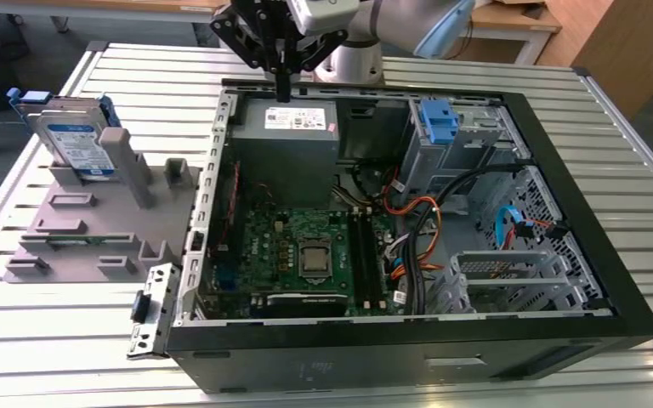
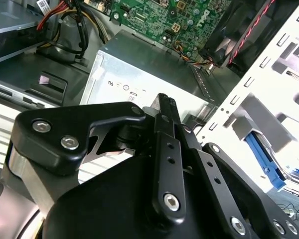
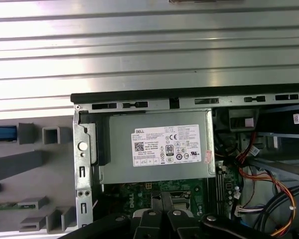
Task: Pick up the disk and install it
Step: 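Reach for the disk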
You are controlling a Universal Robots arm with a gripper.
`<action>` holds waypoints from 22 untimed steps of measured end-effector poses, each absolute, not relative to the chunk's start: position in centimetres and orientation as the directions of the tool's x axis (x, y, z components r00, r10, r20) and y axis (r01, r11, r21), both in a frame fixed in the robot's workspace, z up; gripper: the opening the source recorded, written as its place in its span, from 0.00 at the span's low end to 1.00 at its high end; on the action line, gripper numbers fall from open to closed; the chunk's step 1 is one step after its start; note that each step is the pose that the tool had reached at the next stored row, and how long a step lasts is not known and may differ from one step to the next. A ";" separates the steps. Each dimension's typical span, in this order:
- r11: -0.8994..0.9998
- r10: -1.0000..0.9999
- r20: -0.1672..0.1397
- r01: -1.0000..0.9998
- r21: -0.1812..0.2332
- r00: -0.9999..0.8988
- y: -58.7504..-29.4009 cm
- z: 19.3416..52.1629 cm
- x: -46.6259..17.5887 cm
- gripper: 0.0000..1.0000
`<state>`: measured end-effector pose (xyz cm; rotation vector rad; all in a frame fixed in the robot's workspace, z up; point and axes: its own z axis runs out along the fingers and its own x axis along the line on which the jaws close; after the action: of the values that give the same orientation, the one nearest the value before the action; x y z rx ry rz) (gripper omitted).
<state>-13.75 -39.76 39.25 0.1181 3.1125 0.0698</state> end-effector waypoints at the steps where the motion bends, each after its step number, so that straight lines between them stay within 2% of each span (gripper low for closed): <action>1: 0.996 0.076 -0.024 0.075 0.046 -0.997 -39.8 39.2 -13.8 0.11; 22: 0.996 0.078 -0.024 0.076 0.053 -0.997 -39.5 39.2 -15.0 0.11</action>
<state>-14.99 -39.49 39.20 0.1203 3.1124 0.0818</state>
